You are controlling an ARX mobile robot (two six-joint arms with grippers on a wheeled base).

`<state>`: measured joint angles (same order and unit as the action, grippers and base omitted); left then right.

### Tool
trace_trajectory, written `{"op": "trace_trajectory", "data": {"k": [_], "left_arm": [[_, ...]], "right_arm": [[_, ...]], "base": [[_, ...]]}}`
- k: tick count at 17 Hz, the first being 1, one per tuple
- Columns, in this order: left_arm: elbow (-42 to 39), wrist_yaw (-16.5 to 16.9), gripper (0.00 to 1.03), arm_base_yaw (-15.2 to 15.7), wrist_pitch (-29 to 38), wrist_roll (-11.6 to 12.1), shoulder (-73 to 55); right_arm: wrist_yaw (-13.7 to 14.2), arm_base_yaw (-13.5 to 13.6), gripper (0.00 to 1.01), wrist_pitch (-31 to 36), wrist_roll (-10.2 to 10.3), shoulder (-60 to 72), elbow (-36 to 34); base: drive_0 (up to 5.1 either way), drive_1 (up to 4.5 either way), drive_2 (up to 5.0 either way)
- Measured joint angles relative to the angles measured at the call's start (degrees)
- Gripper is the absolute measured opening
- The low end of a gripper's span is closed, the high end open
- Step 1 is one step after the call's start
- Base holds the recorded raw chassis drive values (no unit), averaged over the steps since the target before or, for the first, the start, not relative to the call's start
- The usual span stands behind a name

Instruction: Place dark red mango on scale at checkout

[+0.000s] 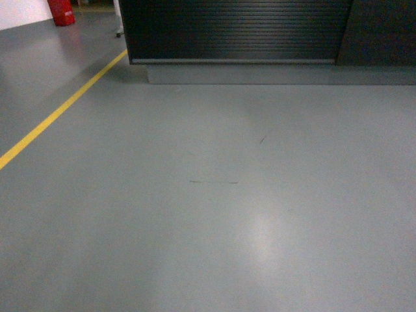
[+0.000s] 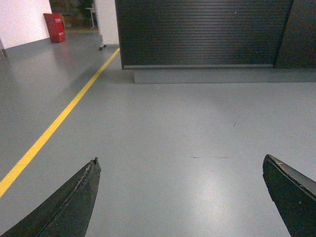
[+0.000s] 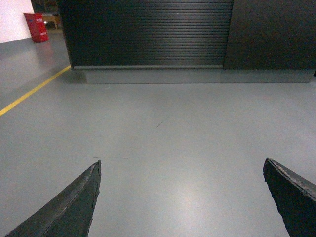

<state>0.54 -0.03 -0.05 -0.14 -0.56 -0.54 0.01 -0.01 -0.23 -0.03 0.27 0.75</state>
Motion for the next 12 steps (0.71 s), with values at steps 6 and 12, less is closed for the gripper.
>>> {"op": "trace_trajectory", "data": {"k": [6,12], "left_arm": [[0.0,0.0,0.98,0.0,0.0,0.0,0.0],[0.0,0.0,0.98,0.0,0.0,0.0,0.0]], "right_arm": [[0.0,0.0,0.98,0.0,0.0,0.0,0.0],[0.0,0.0,0.98,0.0,0.0,0.0,0.0]], "base": [[0.0,0.0,0.0],[0.0,0.0,0.0]]}}
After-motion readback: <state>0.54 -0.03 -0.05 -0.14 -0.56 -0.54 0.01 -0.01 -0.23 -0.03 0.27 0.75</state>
